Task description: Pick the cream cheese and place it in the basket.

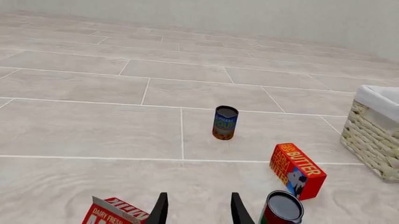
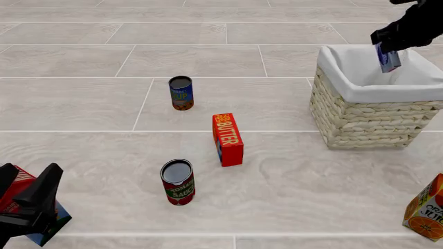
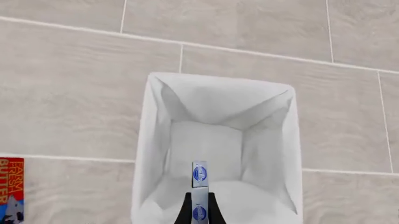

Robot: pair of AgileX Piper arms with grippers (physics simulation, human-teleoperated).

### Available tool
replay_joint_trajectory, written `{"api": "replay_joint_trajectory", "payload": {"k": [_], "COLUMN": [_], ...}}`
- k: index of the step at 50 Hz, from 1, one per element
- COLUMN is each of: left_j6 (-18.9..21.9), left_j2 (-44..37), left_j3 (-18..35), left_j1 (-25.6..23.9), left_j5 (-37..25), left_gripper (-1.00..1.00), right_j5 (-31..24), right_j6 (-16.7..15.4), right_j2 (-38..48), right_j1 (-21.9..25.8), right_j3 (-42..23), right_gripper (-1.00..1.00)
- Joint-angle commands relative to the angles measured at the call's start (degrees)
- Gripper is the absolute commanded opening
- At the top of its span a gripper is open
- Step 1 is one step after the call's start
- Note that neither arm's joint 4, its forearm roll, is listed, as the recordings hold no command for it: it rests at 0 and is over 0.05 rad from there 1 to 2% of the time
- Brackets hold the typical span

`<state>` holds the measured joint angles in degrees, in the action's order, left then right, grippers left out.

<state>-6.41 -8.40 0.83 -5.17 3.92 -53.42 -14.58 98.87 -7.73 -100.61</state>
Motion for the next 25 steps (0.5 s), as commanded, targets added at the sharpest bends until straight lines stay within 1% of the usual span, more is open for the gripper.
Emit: {"api": "replay_joint_trajectory", "payload": {"k": [1, 2, 6, 15, 25], "left_j6": [-0.1, -0.05, -0.15, -0.15, -0.03], "left_j2": [-0.89, -0.94, -1.55, -1.16, -1.29], "left_j3": [-0.16, -0.14, -0.36, 0.84, 1.22], "left_j1": [-0.26, -0.25, -0.27, -0.49, -0.81], "left_j5": [0.81, 0.84, 1.6, -0.11, -0.55], "left_gripper": [1.0, 1.0, 1.0, 1.0, 1.0], "right_j5": [-0.78, -0.84, -1.46, -2.34, -2.68], "right_j6": [-1.56, -2.01, -1.96, -3.0, -3.2], "right_j2": [3.41, 3.62, 4.74, 6.89, 8.61], "right_j1": [-1.42, -1.52, -1.46, -1.59, -1.76], "right_j3": [-2.44, -2.32, -3.63, -5.96, -7.83], "right_gripper": [-1.0, -1.0, -1.0, -1.0, -1.0]}}
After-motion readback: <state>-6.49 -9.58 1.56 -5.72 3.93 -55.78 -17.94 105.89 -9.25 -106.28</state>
